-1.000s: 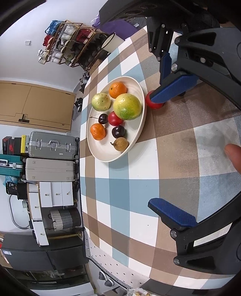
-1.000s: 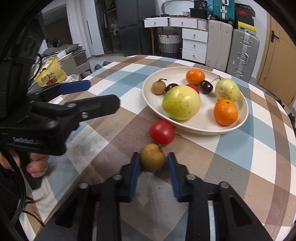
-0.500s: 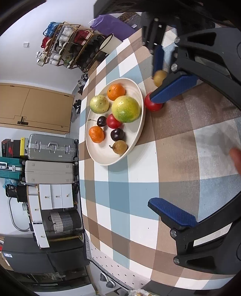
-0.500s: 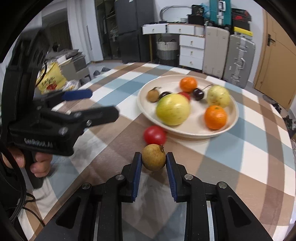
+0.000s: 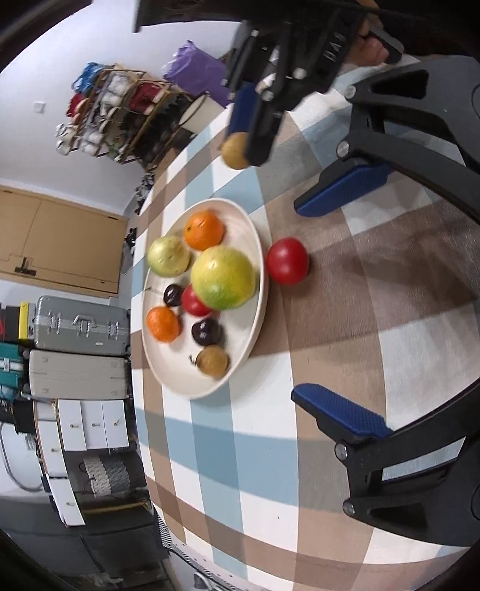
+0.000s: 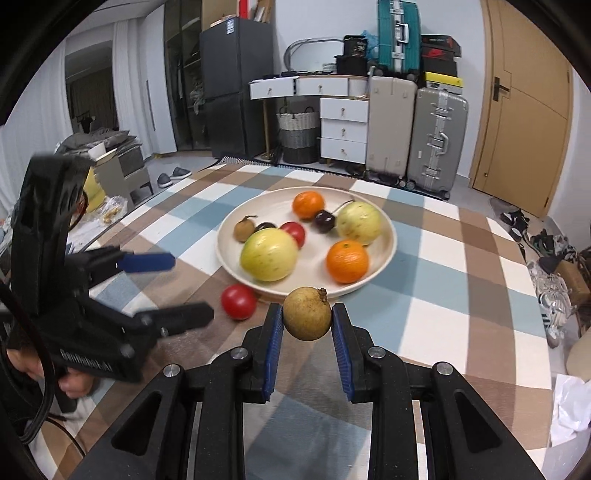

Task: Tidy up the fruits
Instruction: 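Grasp the red tomato with the left tool while the right tool grasps the brown pear, then carry the tomato and pear over the cream plate with both tools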

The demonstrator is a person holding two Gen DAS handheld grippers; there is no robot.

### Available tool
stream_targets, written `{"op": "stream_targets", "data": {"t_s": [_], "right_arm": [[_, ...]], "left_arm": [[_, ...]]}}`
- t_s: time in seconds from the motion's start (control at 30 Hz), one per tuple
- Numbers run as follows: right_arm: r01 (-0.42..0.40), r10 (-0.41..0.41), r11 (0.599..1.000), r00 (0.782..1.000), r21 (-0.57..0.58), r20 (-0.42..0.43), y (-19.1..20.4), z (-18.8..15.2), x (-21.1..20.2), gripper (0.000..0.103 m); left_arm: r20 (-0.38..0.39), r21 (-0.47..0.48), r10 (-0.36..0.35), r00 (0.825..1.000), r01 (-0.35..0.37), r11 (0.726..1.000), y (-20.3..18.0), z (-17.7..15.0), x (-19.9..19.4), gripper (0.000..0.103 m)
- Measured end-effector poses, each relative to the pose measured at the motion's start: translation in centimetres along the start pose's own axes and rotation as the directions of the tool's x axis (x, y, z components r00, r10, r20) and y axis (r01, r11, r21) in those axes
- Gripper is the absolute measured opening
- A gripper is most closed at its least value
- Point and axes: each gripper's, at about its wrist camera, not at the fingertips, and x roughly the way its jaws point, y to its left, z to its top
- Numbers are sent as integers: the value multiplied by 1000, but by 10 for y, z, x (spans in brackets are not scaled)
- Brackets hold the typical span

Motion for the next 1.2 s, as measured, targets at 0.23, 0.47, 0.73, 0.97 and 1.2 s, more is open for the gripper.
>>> {"op": "stream_targets", "data": {"t_s": [0.23, 0.47, 0.73, 0.97, 1.2], "right_arm": [[9, -10, 996, 1000, 84, 10, -22, 0, -2, 27], [12, -13, 996, 1000, 93, 6, -22, -1, -2, 27], [-5, 6, 996, 1000, 87, -3, -18, -2, 3, 27], [-33, 33, 994, 999, 102, 2, -17, -3, 5, 27], [-35, 36, 995, 999, 95, -8, -13, -4, 10, 27]], "left_arm": [[-41, 10, -12, 999, 12, 1000, -15, 5, 16, 72], [-64, 15, -54, 996, 56, 998, -20, 6, 25, 39], [-37, 50, -55, 998, 57, 997, -22, 5, 17, 24], [0, 72, -26, 1000, 26, 997, -20, 5, 6, 13], [-20, 61, -42, 999, 43, 997, -13, 3, 6, 13]]}}
